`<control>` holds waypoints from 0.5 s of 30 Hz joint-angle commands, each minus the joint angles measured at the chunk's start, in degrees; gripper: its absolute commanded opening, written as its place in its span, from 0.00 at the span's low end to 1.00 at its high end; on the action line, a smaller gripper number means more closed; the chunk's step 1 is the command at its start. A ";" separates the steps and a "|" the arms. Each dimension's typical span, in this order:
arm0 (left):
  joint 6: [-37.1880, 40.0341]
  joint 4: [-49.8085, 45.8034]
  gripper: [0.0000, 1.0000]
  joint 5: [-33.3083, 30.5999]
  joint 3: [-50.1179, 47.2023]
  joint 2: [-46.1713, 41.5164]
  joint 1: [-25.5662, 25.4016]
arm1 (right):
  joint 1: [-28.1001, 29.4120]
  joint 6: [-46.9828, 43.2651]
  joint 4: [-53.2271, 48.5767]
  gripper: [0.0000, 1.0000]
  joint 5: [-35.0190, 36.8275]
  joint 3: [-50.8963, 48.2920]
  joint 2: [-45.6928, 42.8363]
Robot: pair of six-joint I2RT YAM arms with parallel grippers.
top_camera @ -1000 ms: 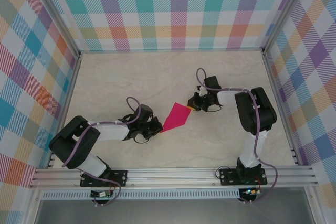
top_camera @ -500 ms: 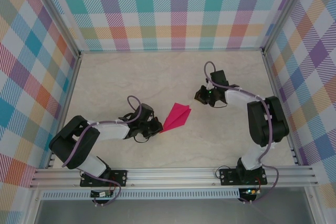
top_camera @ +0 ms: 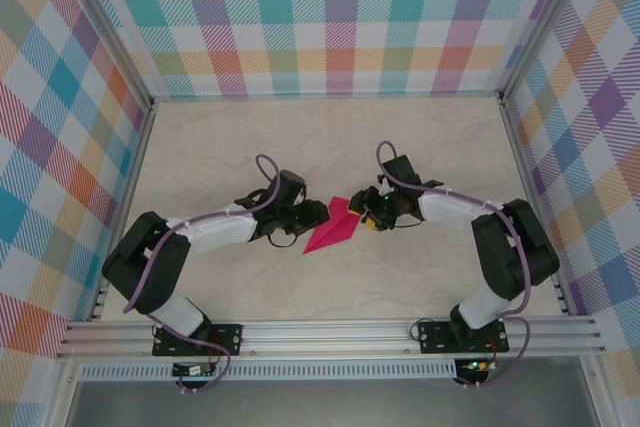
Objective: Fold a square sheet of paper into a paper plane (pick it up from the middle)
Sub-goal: Pick up the paper from the center of the table.
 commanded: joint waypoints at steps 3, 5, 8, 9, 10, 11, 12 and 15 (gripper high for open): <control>1.30 -5.28 0.43 -4.34 1.86 1.82 -0.32 | 2.02 3.21 4.09 0.49 -3.23 2.17 4.40; 1.53 -8.76 0.44 -6.70 2.94 2.37 -0.32 | 2.35 2.82 4.16 0.49 -3.71 3.26 5.89; 1.28 -8.94 0.45 -6.99 2.89 2.83 -0.24 | 2.85 2.06 5.62 0.47 -4.59 4.30 7.48; 1.29 -9.32 0.45 -6.99 3.06 3.12 -0.23 | 3.03 1.84 5.75 0.46 -4.78 4.70 7.95; 1.29 -9.53 0.45 -7.00 3.21 3.40 -0.24 | 3.14 1.79 5.80 0.46 -4.85 5.02 8.43; 1.25 -9.49 0.45 -6.98 3.24 3.62 -0.22 | 3.25 1.66 6.31 0.46 -5.01 5.17 8.76; 1.21 -9.34 0.45 -6.98 3.20 3.70 -0.19 | 3.32 1.47 6.52 0.45 -5.07 5.32 9.14; 1.20 -9.46 0.45 -7.10 3.42 4.04 -0.24 | 3.34 0.88 5.37 0.44 -4.97 6.76 10.62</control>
